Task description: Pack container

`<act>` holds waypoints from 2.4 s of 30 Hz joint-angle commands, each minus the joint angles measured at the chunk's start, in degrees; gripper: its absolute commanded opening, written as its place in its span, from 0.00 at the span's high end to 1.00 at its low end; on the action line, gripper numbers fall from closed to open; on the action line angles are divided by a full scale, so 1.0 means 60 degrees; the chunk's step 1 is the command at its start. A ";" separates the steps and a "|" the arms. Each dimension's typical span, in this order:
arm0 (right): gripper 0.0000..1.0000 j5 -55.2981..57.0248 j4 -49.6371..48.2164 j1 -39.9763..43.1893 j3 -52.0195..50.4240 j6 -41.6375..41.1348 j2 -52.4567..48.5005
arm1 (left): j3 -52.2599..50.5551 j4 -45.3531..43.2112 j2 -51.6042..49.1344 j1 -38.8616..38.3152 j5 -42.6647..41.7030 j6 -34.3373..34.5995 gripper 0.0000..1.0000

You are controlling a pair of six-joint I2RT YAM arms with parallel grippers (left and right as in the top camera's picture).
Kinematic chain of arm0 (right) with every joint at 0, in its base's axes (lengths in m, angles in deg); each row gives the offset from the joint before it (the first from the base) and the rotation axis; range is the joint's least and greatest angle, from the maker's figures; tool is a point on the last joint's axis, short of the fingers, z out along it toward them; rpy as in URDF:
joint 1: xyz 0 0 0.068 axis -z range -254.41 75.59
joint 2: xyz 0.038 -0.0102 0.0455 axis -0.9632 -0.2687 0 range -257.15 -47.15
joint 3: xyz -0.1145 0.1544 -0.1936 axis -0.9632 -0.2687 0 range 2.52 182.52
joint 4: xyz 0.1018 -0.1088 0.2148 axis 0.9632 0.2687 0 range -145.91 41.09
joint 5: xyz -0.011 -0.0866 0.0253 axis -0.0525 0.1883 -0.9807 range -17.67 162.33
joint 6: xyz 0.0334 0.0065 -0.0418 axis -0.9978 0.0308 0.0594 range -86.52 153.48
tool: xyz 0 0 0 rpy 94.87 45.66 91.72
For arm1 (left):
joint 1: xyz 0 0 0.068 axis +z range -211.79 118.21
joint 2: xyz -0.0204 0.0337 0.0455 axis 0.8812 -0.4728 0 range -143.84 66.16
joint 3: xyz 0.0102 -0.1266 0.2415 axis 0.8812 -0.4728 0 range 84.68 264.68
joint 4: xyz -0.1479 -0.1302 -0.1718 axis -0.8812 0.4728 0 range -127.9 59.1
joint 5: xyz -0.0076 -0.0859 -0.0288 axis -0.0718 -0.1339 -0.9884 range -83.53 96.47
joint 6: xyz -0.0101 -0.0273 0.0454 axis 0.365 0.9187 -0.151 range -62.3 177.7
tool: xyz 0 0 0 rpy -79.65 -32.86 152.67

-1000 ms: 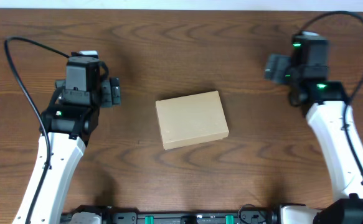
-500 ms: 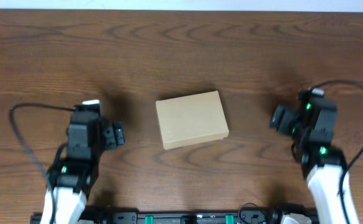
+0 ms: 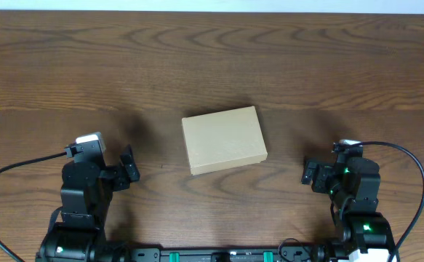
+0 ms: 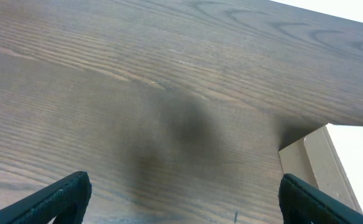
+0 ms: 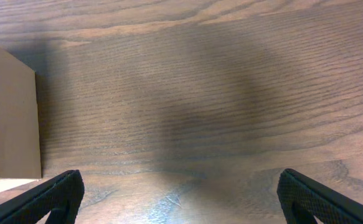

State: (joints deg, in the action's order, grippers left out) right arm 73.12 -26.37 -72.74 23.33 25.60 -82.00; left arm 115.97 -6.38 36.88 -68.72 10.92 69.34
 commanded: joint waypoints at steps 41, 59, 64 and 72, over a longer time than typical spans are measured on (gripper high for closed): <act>0.01 0.0390 -0.1235 -0.0696 -0.0583 0.0375 0.2353 | -0.0084 0.2499 -0.0033 0.0029 0.0069 0.0204 0.05; 0.01 -0.0073 -0.4575 -0.1279 -0.3421 0.1096 0.4528 | -0.0084 0.2499 -0.0033 0.0029 0.0069 0.0204 0.05; 0.01 -0.0288 -0.4197 -0.1311 -0.3421 0.1399 0.5023 | -0.0084 0.2499 -0.0033 0.0029 0.0069 0.0204 0.05; 0.01 -0.0171 -0.4189 -0.1293 -0.3421 0.1399 0.5515 | -0.0084 0.2499 -0.0033 0.0029 0.0069 0.0204 0.05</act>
State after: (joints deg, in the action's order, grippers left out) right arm 72.14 -51.86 -79.73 2.99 32.83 -49.72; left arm 115.90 8.44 36.68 -68.72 10.94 69.93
